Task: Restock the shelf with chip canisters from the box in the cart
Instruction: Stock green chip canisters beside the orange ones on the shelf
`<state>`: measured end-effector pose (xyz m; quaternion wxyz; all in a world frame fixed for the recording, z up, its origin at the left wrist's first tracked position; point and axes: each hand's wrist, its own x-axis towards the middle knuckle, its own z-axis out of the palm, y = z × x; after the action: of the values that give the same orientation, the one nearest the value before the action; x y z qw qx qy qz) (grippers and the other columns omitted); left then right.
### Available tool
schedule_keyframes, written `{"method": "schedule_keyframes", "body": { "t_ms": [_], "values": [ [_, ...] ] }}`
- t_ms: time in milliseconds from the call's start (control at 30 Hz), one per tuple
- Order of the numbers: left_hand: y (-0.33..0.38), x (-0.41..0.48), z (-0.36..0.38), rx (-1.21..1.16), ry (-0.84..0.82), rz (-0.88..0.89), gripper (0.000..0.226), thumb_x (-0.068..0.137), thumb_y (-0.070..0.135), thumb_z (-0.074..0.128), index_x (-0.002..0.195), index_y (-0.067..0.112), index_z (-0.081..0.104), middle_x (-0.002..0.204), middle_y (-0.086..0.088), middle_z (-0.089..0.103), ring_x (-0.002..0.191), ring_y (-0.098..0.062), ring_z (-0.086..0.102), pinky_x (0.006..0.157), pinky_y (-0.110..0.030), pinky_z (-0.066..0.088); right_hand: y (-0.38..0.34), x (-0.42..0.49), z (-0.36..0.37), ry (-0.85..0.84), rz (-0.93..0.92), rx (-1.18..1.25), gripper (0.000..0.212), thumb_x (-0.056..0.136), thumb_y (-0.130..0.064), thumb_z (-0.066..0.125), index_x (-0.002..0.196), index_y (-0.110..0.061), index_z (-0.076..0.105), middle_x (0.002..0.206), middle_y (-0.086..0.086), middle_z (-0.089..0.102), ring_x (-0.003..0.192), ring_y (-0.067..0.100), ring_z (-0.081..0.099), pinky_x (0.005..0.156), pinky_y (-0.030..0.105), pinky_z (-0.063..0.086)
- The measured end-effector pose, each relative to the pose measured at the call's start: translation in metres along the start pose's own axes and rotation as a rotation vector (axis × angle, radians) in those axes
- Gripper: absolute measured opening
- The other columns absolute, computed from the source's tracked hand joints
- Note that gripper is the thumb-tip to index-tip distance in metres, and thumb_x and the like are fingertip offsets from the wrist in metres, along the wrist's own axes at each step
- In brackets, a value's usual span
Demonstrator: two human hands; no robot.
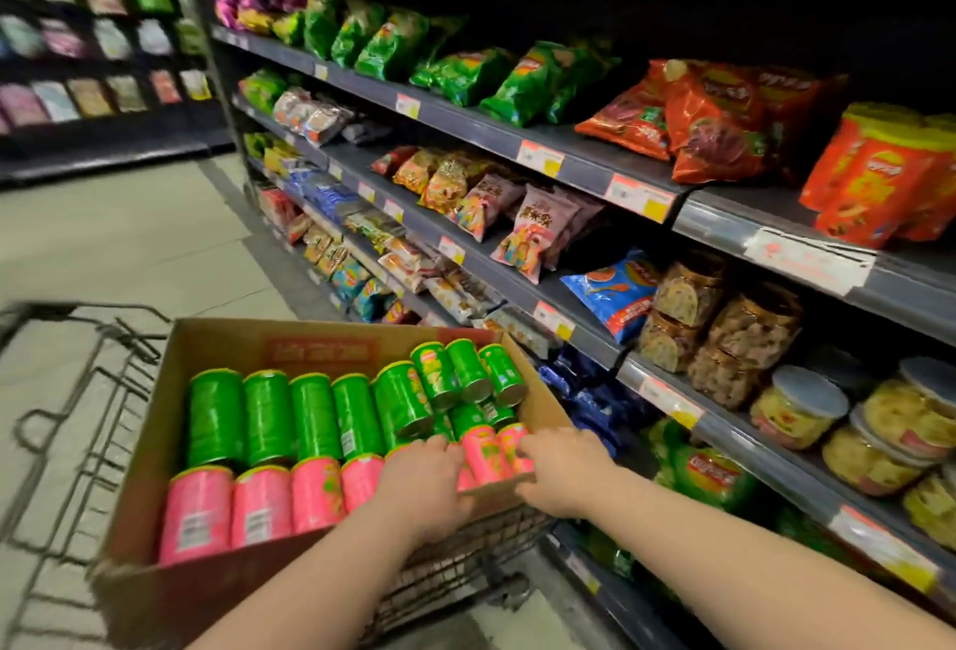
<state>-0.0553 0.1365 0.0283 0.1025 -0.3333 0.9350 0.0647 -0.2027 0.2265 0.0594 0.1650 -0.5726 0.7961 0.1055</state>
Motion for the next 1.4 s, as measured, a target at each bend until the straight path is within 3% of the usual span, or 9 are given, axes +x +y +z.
{"method": "schedule_keyframes", "body": {
  "t_ms": [333,567,833,1100,1267,1400],
  "values": [
    [-0.042,-0.027,0.026,-0.107,-0.069,-0.142,0.055,0.087,0.047,0.050,0.134,0.018,0.042,0.131,-0.005,0.046,0.123,-0.026,0.045,0.096,-0.038,0.043,-0.030,0.032,0.011,-0.134,-0.092,-0.046,0.048,0.090,-0.044,0.050,0.132,-0.021,0.046,0.132,0.004,0.054,0.122,0.029,0.048,0.101,0.041,0.036],
    [-0.079,-0.017,0.027,-0.174,-0.065,-0.305,0.052,0.089,0.043,0.048,0.135,0.020,0.043,0.136,-0.004,0.046,0.126,-0.024,0.044,0.098,-0.037,0.042,-0.041,0.085,0.010,-0.126,-0.158,-0.062,0.045,0.086,-0.038,0.051,0.129,-0.024,0.048,0.132,0.004,0.053,0.122,0.028,0.050,0.096,0.039,0.042],
    [-0.101,0.045,0.028,-0.202,-0.200,-0.394,0.053,0.087,0.044,0.050,0.133,0.019,0.044,0.134,-0.004,0.047,0.123,-0.024,0.047,0.097,-0.037,0.043,-0.021,0.168,0.000,-0.185,-0.156,0.021,0.049,0.088,-0.040,0.053,0.132,-0.020,0.047,0.133,0.007,0.050,0.123,0.029,0.049,0.099,0.040,0.042],
    [-0.110,0.118,0.042,-0.328,-0.287,-0.487,0.074,0.085,0.052,0.054,0.146,0.019,0.026,0.144,-0.004,0.039,0.130,-0.025,0.044,0.102,-0.039,0.042,-0.002,0.258,0.001,-0.230,-0.124,0.177,0.048,0.084,-0.036,0.059,0.127,-0.016,0.048,0.130,0.009,0.053,0.119,0.030,0.053,0.095,0.040,0.047],
    [-0.115,0.148,0.055,-0.397,-0.334,-0.548,0.084,0.085,0.049,0.056,0.149,0.012,0.016,0.142,-0.009,0.040,0.127,-0.028,0.046,0.102,-0.040,0.042,-0.006,0.296,0.009,-0.261,-0.087,0.277,0.060,0.085,-0.032,0.060,0.136,-0.013,0.037,0.134,0.013,0.048,0.122,0.031,0.051,0.097,0.041,0.046],
    [-0.114,0.161,0.064,-0.527,-0.346,-0.644,0.093,0.086,0.054,0.056,0.151,0.008,0.008,0.144,-0.013,0.038,0.128,-0.029,0.045,0.103,-0.039,0.039,-0.016,0.314,0.017,-0.274,-0.012,0.395,0.084,0.088,-0.035,0.061,0.151,-0.012,0.011,0.142,0.015,0.044,0.126,0.032,0.048,0.099,0.037,0.042]
  ]
}}
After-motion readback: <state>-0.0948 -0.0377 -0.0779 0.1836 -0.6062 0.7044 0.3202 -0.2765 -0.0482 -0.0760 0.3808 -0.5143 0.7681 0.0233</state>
